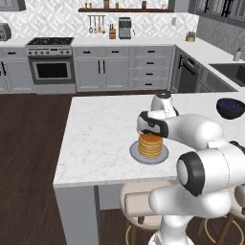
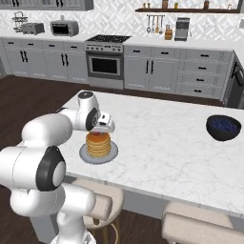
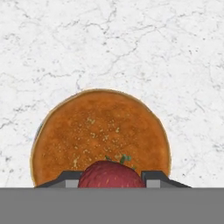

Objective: Take the strawberry from the fridge and place it on top of the pancake, located on the dining counter.

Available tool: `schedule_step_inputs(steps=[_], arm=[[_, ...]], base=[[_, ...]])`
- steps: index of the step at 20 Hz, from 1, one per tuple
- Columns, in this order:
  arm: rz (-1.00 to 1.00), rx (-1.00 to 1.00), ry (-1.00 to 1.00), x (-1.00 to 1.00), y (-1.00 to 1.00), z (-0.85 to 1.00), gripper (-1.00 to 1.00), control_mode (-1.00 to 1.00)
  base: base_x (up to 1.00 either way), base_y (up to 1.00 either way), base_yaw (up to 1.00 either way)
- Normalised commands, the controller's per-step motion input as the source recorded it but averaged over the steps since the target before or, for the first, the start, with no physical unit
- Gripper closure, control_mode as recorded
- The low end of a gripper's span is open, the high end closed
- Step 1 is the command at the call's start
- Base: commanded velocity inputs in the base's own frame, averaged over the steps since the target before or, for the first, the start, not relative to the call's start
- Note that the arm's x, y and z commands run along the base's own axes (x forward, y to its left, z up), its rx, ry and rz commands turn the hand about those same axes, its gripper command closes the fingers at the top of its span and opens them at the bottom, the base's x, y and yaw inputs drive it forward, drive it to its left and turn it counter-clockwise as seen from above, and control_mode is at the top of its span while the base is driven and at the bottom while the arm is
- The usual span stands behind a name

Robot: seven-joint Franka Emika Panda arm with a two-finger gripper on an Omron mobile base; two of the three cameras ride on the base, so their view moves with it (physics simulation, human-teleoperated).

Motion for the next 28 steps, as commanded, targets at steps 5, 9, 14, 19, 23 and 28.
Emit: schedule_step_inputs(steps=[5, 9, 14, 19, 23, 28], arm=[[0.0, 0.0, 0.0, -0.21, 0.0, -0.01, 1.0, -1.0], [0.0, 0.0, -0.03, 0.01, 0.0, 0.0, 1.0, -1.0], [0.0, 0.0, -0.01, 0.21, 0.0, 0.0, 1.0, -1.0], [0.0, 0.0, 0.0, 0.0, 0.0, -0.09, 1.0, -1.0], [0.0, 0.0, 0.0, 0.0, 0.0, -0.13, 1.0, -1.0], [0.0, 0.0, 0.0, 0.0, 0.0, -0.06, -1.0, -1.0]], base=[[0.0, 0.0, 0.0], [0.0, 0.0, 0.0], [0.0, 0.0, 0.0], [0.0, 0.0, 0.0], [0.0, 0.0, 0.0], [0.0, 0.0, 0.0]])
